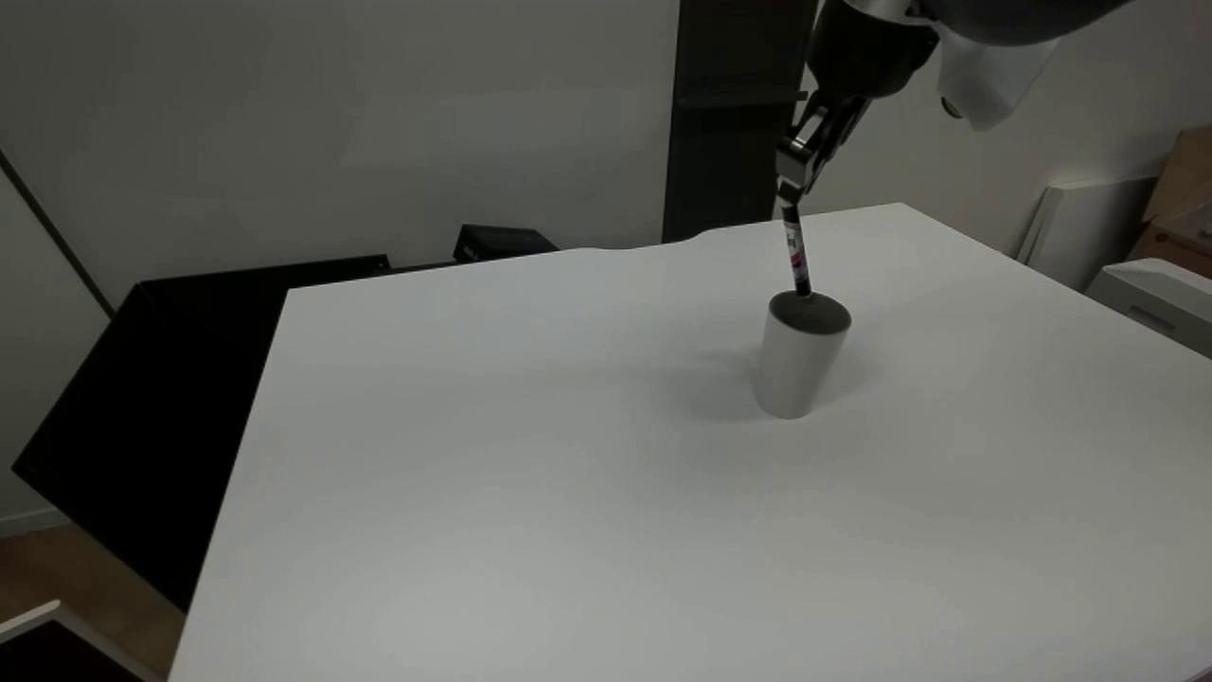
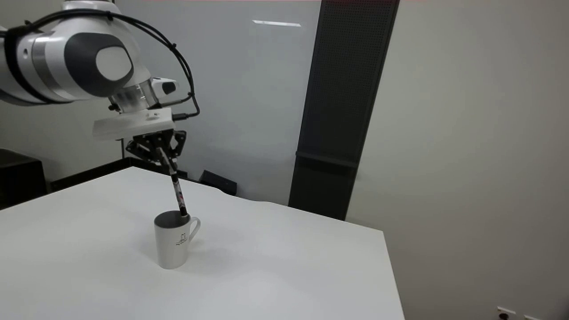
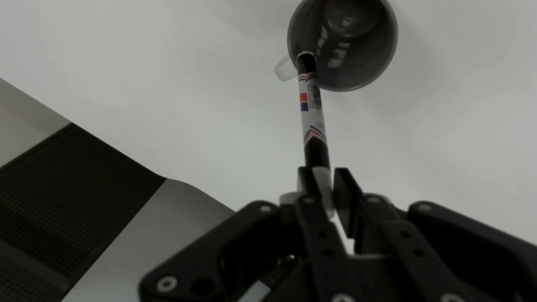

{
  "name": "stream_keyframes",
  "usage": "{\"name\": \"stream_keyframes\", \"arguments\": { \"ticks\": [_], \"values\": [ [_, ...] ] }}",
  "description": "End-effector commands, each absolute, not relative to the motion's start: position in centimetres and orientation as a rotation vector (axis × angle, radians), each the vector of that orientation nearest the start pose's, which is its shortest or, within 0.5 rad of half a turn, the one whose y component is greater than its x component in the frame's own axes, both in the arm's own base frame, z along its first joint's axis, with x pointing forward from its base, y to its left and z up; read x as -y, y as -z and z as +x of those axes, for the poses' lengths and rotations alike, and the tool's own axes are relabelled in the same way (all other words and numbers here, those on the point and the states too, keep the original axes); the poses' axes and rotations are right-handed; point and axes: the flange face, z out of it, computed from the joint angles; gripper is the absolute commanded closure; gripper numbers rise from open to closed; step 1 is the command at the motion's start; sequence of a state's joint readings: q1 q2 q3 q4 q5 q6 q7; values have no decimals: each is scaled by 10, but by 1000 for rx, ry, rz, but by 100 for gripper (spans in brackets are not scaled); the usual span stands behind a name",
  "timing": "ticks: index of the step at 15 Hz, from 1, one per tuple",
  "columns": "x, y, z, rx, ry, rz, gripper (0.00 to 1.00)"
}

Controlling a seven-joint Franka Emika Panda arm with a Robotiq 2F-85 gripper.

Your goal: Remove the marker from the white cup and put it on the table

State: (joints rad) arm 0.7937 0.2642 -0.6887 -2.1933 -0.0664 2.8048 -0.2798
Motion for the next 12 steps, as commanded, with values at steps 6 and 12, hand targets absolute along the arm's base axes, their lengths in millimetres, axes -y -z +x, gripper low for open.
{"name": "stream_keyframes", "arguments": {
  "ticks": [6, 12],
  "values": [
    [-112, -389, 565, 959, 528, -3268, 93],
    [-132, -373, 531, 1036, 300, -3240, 93]
  ]
}}
